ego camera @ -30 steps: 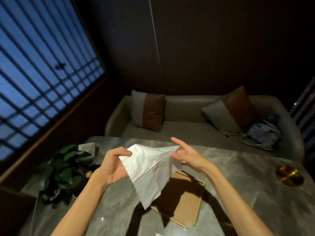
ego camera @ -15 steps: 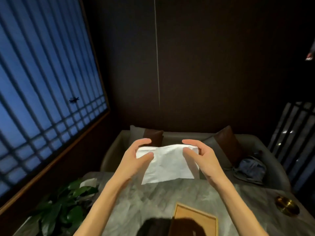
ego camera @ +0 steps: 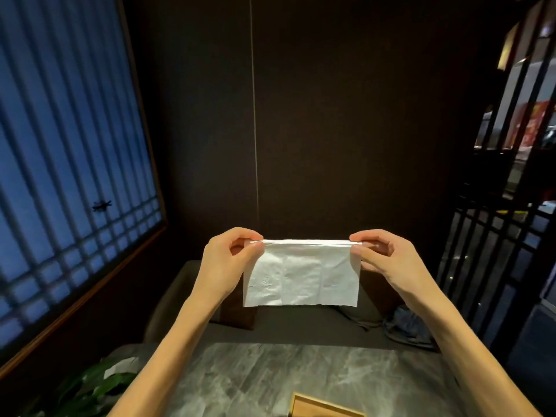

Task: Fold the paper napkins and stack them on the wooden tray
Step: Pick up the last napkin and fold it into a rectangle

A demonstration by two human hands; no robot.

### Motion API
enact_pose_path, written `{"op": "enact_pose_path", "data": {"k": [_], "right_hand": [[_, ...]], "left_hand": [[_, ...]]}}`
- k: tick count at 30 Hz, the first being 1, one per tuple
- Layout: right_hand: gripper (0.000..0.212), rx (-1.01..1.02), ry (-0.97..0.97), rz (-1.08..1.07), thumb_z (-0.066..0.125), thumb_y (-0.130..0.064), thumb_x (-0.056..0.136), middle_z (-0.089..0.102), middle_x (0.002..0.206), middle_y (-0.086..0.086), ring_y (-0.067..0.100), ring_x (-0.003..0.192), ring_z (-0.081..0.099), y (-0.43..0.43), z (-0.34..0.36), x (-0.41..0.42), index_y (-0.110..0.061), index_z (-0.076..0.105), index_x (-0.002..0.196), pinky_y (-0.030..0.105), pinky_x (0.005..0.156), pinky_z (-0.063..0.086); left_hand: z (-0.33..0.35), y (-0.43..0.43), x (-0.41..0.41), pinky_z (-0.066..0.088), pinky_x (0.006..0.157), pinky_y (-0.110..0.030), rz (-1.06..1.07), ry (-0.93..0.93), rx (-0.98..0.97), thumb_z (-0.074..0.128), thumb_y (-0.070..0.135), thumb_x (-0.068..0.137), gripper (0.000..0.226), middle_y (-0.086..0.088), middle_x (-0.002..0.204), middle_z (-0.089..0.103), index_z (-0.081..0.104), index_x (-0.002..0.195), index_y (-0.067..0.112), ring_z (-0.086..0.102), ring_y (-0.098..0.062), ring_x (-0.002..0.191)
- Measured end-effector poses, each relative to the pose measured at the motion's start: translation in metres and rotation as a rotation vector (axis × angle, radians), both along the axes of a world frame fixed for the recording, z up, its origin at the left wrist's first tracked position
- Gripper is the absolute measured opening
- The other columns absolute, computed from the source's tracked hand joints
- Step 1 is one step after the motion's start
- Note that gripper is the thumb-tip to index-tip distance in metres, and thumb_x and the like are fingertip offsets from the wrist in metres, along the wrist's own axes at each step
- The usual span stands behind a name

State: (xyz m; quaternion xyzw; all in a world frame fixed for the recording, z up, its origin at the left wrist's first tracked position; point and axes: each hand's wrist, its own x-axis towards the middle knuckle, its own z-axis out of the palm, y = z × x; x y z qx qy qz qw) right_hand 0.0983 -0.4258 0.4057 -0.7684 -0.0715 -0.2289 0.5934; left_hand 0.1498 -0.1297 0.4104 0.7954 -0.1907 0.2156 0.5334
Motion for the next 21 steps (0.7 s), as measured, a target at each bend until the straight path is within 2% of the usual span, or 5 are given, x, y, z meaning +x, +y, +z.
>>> {"op": "enact_pose_path", "data": {"k": [4,11,14,17,21], "right_hand": [[0.014,-0.055,-0.015,-0.034,0.076,-0.018,0.086,0.077,0.093,-0.014,0.006,0.09,0.074,-0.0007,-0.0029,0.0002,-0.028,0.076,0.097,0.018,0.068,0.06],[0.016,-0.061,0.041,0.042,0.077,-0.017,0.086,0.077,0.087,-0.008,0.01,0.086,0.074,-0.004,0.0005,-0.0059,-0.025,0.077,0.1,0.022,0.068,0.061],[0.011,-0.121,0.047,-0.001,0.077,-0.018,0.086,0.077,0.086,-0.008,0.009,0.081,0.074,-0.0021,0.0037,-0.0055,-0.026,0.077,0.094,0.018,0.064,0.059],[0.008,-0.203,0.052,-0.072,0.076,-0.019,0.087,0.076,0.088,-0.004,0.013,0.081,0.074,-0.0012,0.0037,-0.0026,-0.023,0.076,0.094,0.027,0.072,0.063],[0.006,-0.311,0.042,-0.12,0.071,-0.018,0.09,0.072,0.093,-0.008,0.011,0.087,0.07,0.0027,0.0035,0.0013,-0.024,0.072,0.092,0.023,0.07,0.058]], "left_hand": [[-0.005,-0.0033,0.003,0.051,0.071,-0.004,0.014,-0.011,0.034,0.072,0.019,0.092,0.01,0.011,0.091,0.075,0.078,0.099,0.021,0.069,-0.002,0.088],[-0.0066,-0.0024,0.0034,0.051,0.067,-0.002,0.042,0.015,0.01,0.074,0.023,0.09,0.008,0.015,0.088,0.076,0.079,0.095,0.026,0.069,0.004,0.088],[-0.0038,-0.0023,0.0013,0.049,0.07,-0.004,0.071,0.013,0.043,0.073,0.026,0.091,0.009,0.017,0.091,0.074,0.079,0.098,0.026,0.07,0.0,0.088],[-0.0033,-0.0013,0.0002,0.053,0.076,-0.013,0.076,0.031,0.06,0.073,0.024,0.091,0.012,0.011,0.094,0.076,0.08,0.101,0.021,0.071,-0.006,0.09],[-0.0049,0.0006,0.0006,0.053,0.066,-0.013,0.087,0.075,0.104,0.07,0.021,0.094,0.013,0.003,0.091,0.076,0.078,0.102,0.017,0.07,-0.013,0.082]]}}
